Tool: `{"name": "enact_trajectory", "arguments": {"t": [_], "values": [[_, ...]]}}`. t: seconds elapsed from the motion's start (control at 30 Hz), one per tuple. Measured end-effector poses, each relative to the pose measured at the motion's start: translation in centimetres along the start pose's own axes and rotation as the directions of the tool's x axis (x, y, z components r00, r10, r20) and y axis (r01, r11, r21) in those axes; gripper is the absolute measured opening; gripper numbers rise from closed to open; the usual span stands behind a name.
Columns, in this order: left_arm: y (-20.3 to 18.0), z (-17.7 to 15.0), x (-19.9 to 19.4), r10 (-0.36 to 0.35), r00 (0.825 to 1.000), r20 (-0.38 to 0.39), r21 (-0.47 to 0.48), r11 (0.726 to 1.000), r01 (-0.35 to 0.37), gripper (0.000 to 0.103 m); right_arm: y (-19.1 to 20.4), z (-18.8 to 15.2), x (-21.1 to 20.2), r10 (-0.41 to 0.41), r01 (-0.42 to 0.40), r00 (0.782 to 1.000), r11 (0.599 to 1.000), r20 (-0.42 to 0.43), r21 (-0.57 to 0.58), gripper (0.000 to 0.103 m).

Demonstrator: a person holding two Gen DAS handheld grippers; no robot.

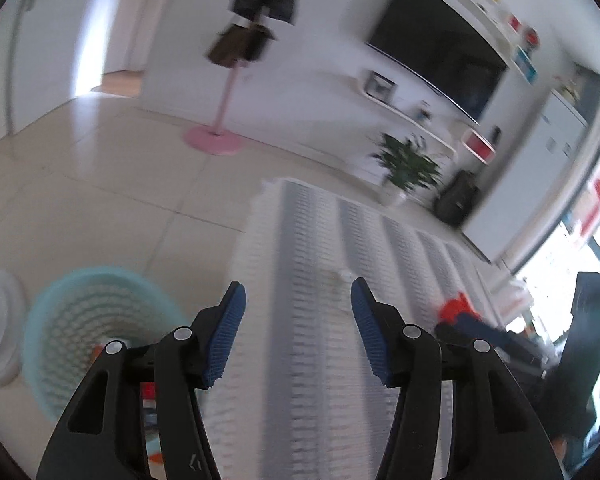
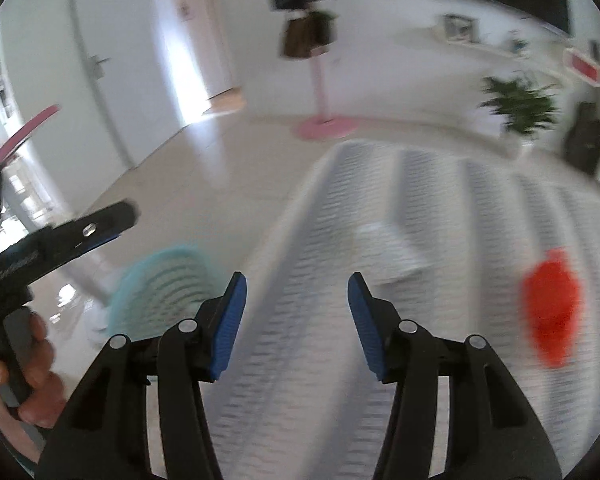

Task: Collect trash
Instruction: 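Grasp the polka-dot paper with left tool while right tool grasps the red plastic bag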

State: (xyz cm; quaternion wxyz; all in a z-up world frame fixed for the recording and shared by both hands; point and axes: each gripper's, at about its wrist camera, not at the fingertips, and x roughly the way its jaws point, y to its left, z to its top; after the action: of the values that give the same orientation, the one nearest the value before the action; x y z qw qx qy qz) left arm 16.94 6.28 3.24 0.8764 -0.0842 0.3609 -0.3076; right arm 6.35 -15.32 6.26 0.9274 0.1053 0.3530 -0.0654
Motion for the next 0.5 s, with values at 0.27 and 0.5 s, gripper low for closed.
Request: {"name": "enact_trajectory", "arguments": {"t": [0.27,0.5], "values": [[-6.2,-1.0,9.2,-0.055,0.99,-0.126,0.055,0.997,0.062,0.056,-14.2,-1.4,-1.0,-0.288,0.284,0.957,0.952,0.024,0.11,0.049],[-9.1,-2.6,18.7,0.06,0.973,-0.222,0.112,0.993,-0.036,0.071,-21.8,-5.1,2.2,-0.32,0.316,0.947,0.922,-0.019,0.224,0.054]]}}
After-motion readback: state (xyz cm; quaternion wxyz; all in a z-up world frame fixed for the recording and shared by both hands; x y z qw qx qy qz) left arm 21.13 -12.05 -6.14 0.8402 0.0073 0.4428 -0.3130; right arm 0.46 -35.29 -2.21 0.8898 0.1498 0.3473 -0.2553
